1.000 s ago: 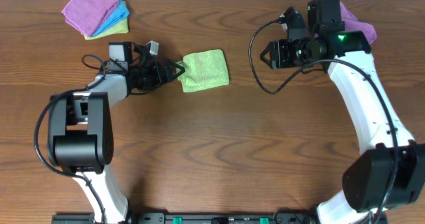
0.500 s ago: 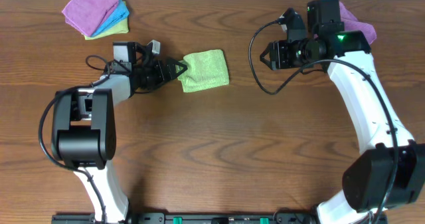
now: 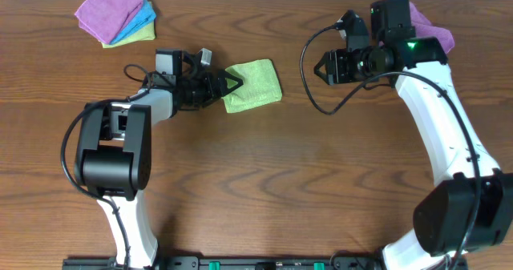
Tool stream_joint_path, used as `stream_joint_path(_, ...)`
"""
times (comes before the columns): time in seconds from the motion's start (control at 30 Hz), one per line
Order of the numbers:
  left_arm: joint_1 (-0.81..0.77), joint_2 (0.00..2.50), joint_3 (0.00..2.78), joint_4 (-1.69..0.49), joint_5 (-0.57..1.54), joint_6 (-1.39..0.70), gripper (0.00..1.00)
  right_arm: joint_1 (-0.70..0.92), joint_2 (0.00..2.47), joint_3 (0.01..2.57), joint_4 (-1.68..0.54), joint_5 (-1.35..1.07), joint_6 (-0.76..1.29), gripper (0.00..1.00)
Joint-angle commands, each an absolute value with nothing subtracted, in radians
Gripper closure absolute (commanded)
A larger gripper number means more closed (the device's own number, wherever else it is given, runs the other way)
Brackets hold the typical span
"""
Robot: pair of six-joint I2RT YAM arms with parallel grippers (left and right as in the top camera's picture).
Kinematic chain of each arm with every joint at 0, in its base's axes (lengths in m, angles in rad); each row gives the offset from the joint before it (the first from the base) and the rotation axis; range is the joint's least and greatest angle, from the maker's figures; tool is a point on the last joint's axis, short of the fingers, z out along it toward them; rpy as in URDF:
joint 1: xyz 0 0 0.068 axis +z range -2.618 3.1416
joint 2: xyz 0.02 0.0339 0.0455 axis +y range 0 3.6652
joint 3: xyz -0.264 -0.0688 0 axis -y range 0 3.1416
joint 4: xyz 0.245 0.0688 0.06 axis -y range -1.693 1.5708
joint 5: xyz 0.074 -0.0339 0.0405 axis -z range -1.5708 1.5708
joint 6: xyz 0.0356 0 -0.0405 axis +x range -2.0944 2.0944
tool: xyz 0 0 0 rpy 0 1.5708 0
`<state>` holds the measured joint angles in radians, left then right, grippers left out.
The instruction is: Fold the cloth
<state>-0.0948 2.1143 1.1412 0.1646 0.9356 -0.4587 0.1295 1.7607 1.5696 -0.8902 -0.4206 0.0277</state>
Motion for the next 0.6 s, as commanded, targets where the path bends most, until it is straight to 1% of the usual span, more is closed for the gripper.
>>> stream_joint_path(0.0,-0.117,2.188,1.108,0.130,0.826,-0.475,0.21,0.138,1.761,1.570,-0.892,-0.406,-0.002,0.48)
stream_joint_path(0.07,-0.120,2.188,1.108,0.128,0.813,-0.476,0.22,0.138,1.764,1.562,-0.886,-0.327,-0.002,0.48)
stream_joint_path(0.1,-0.120,2.188,1.108,0.128,0.812,-0.476,0.24,0.138,1.770,1.550,-0.878,-0.294,-0.002,0.48)
stream_joint_path(0.2,-0.120,2.188,1.108,0.128,0.804,-0.476,0.35,0.124,1.802,1.530,-0.869,-0.301,-0.004,0.48)
stream_joint_path(0.27,-0.119,2.188,1.108,0.128,0.797,-0.476,0.46,0.118,1.822,1.530,-0.872,-0.326,-0.004,0.50)
stream_joint_path(0.3,-0.119,2.188,1.108,0.128,0.794,-0.475,0.50,0.118,1.829,1.530,-0.872,-0.338,-0.001,0.50)
stream_joint_path(0.33,-0.119,2.188,1.108,0.128,0.787,-0.476,0.60,0.118,1.834,1.530,-0.872,-0.348,-0.001,0.50)
stream_joint_path(0.4,-0.119,2.188,1.108,0.129,0.774,-0.475,0.85,0.119,1.835,1.530,-0.871,-0.348,-0.001,0.51)
stream_joint_path(0.43,-0.119,2.188,1.108,0.133,0.774,-0.475,0.94,0.119,1.835,1.530,-0.871,-0.348,-0.001,0.50)
stream_joint_path(0.57,-0.111,2.188,1.111,0.149,0.800,-0.475,0.94,0.119,1.835,1.530,-0.876,-0.348,-0.001,0.51)
